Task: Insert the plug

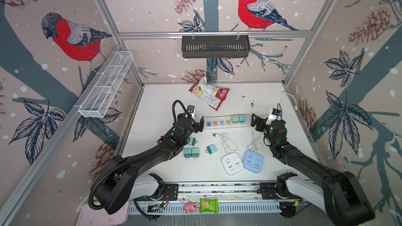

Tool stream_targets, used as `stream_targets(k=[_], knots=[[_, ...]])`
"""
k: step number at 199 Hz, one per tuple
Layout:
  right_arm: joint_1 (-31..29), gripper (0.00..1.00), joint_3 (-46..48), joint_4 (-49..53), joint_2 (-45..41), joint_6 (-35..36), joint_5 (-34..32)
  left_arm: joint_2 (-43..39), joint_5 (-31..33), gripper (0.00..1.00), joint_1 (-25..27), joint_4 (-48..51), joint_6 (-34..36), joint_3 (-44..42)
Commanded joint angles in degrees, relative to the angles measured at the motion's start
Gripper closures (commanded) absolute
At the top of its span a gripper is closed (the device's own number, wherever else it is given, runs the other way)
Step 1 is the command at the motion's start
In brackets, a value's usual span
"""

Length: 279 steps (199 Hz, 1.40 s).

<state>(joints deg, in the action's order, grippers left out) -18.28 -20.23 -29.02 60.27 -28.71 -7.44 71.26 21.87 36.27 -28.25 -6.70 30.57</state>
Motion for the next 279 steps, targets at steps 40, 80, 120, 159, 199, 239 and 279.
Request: stream_targets(k=[40, 80, 120, 159, 199, 239, 279], knots=[[-9.6, 0.0, -0.8, 5.3, -7.4, -13.5, -8.7, -5.9, 39.2, 0.03, -0.6, 17.8, -30.4, 5.8], [-8.1, 0.0, 3.5, 4.2, -13.6, -6.8, -12.1, -8.1, 34.3, 0.03, -0.6, 16.4, -30.7, 4.5], [-5.7, 0.01, 2.3, 5.0, -8.3, -1.3, 0.1, -11.9, 19.3, 0.03, -0.7, 10.1, -19.1, 2.1], [-20.1, 0.25, -8.6, 8.6, 6.0, 1.1, -4.1, -13.5, 18.8, 0.03, -2.7, 7.2, -21.5, -2.0], [-31.8, 0.4, -24.3, 19.0, 23.5, 0.6, -10.3, -11.4, 16.3, 0.03, -9.2, 11.5, -28.0, -1.4], [-40.3, 0.42, -31.6, 31.8, 27.4, -9.9, -19.3, -7.7, 15.2, 0.03, -9.4, 14.5, -28.8, 1.7], [-52.2, 0.42, -30.5, 37.9, 27.9, -18.9, -22.8, -7.6, 14.9, 0.03, -9.4, 14.6, -28.5, 1.6]])
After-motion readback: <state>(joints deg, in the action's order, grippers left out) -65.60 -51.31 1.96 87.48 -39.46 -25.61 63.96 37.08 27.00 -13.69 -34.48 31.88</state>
